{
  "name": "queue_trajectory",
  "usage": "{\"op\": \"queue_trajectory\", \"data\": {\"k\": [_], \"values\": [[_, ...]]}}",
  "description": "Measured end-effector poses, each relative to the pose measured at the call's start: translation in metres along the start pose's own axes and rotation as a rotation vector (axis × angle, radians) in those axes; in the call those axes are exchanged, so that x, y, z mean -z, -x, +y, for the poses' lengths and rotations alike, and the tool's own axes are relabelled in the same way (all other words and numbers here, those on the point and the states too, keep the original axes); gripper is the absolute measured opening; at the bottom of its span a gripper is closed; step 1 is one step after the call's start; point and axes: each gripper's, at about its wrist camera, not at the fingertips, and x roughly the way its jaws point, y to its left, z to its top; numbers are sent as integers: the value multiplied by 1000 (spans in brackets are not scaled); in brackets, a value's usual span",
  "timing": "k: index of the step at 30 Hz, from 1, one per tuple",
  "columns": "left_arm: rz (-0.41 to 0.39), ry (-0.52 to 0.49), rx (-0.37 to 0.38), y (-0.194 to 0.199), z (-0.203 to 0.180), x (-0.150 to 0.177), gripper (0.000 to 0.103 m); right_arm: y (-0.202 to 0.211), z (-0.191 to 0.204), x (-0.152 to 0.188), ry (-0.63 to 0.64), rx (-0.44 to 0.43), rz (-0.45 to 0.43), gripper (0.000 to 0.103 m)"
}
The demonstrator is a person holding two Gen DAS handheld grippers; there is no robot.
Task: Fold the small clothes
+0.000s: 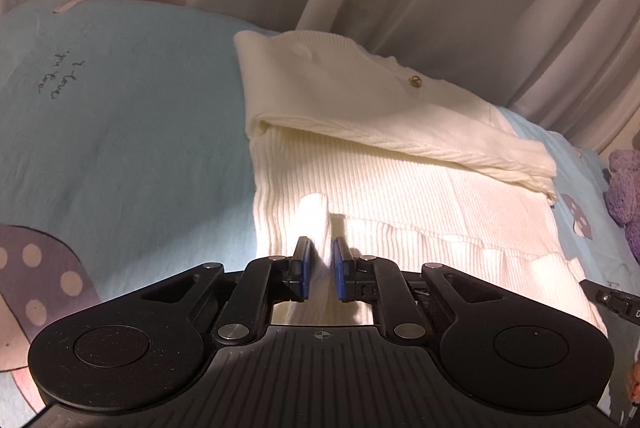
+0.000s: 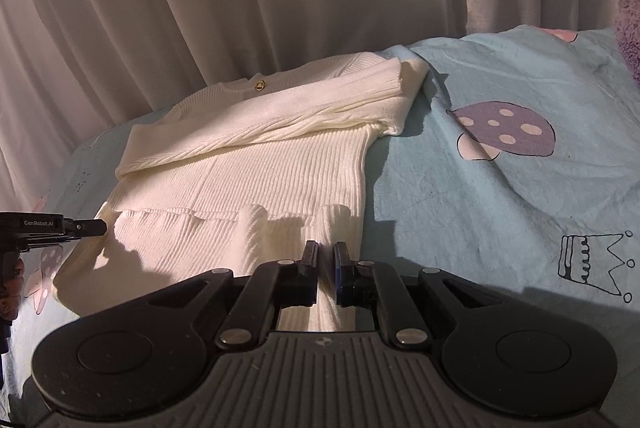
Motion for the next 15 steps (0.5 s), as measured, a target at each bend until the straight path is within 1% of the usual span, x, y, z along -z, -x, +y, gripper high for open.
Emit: {"op": "queue_trajectory", "data": {"k": [1,4,5,6,7,9,12,14,15], "values": [[6,-1,-3,-2,0,0,21,-2,0,0,-2,1,9,14],[14,7,4,-6,2,-1,21,-5,4,0,33,12,14,13],[15,10,2,-6,2,-1,19,-6,5,0,41,19,17,11],[15,9,-3,-6,2,-2,14,-6,7,0,49,29,13,6],[13,8,-6,-4,1,-3,9,-4,10,0,67,42,1,6],[-4,22,-7,4,1,-8,8,6,14,-5,87,45,-44,5],[-68,60,29,27,2,-24,8,24,15,-26,75,28,-125,5],[-129,74,48,41,3,-41,8,31,16,-47,72,23,-186,5],[-165,76,46,46,3,-53,8,31,17,-57,77,27,-210,5]]}}
